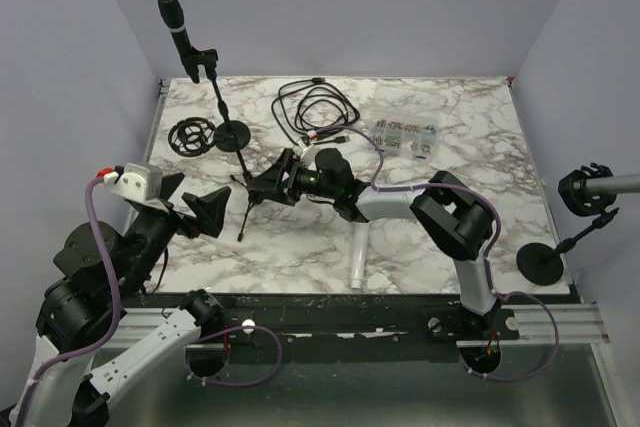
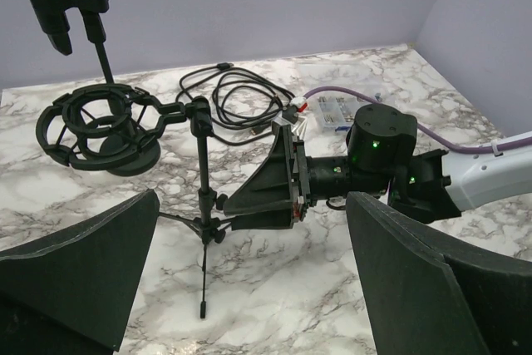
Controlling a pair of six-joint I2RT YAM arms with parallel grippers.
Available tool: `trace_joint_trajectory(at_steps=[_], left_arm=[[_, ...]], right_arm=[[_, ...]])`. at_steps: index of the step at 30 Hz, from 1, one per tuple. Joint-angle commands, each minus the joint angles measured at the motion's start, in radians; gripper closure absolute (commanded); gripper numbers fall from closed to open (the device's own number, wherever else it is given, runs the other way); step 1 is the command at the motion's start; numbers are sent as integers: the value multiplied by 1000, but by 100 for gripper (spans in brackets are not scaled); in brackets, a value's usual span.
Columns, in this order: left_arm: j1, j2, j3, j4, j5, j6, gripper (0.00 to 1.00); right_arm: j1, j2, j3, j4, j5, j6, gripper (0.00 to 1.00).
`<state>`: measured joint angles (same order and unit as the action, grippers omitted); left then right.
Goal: Remove the microphone from the stand
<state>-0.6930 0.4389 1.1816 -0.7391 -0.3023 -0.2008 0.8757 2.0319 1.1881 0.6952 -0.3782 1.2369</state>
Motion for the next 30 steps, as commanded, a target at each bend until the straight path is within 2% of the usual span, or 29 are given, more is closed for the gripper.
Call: trace_joint_trajectory(at_steps=[1,6,11,16,19,30], left_arm=[[5,12,12,-8,32,-20,1],[5,9,10,-6,42,-28,1],[6,3,12,-12,37,-28,1],[5,-4,13,-19,31,-28,1],[6,-7,9,-19,31,-31,2],[5,-7,6,-20,32,-34,1]], right_arm=[[3,37,-5,161,-47,121,22],[-11,79,-7,233,-44,174,32],[-19,110,23,234,-45,190,39],[-28,123,47,211,-44,179,49],[-30,131,64,198,-44,165,50],[-30,121,82,141,-53,86,67]])
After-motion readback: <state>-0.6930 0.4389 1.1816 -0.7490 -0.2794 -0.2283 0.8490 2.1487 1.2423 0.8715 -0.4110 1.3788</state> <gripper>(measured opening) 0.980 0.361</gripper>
